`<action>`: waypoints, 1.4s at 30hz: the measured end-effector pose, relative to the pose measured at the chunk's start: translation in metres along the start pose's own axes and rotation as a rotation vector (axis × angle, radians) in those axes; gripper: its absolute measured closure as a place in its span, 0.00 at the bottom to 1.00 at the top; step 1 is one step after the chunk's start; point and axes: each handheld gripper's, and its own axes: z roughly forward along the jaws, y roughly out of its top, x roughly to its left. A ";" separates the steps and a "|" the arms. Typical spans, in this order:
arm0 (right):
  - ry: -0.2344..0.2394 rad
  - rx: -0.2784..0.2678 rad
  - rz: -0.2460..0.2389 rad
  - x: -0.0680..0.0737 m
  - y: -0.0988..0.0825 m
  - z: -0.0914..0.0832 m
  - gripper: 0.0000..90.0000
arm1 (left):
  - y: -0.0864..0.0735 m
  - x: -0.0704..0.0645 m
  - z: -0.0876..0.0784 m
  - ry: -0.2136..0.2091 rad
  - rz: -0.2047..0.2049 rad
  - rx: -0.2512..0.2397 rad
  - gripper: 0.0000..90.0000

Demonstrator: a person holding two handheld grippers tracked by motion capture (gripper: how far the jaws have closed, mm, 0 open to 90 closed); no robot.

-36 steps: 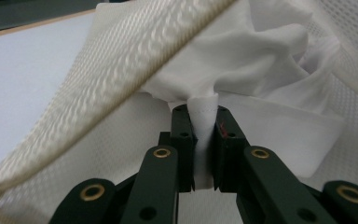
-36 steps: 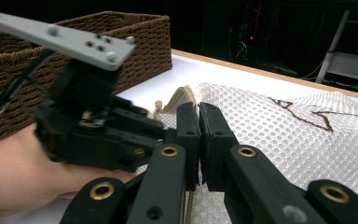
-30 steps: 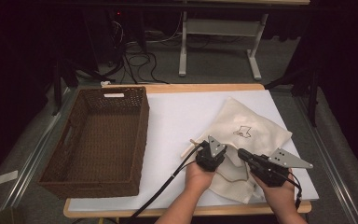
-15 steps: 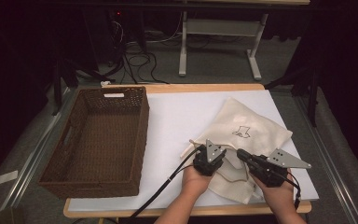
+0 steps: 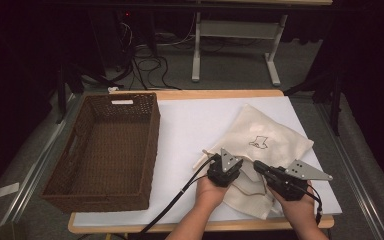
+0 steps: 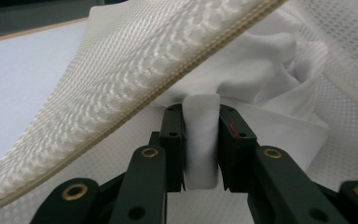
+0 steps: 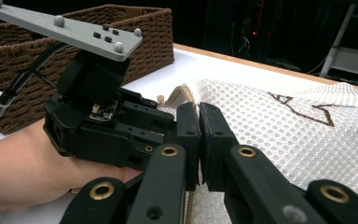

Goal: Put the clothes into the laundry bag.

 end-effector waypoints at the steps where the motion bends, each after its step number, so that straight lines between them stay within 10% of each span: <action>1: -0.001 0.001 -0.002 0.000 0.000 0.000 0.98 | 0.000 0.000 0.000 0.000 0.000 0.000 0.81; 13: 0.000 -0.002 -0.010 0.001 0.000 -0.001 0.98 | -0.007 0.006 -0.017 0.015 0.013 0.000 0.54; 26: 0.030 0.053 -0.015 0.006 -0.006 0.004 0.98 | -0.018 0.026 -0.106 0.018 0.085 -0.050 0.60; 42: 0.054 0.267 -0.044 0.021 -0.034 0.027 0.98 | -0.024 0.031 -0.109 0.057 0.023 -0.090 0.61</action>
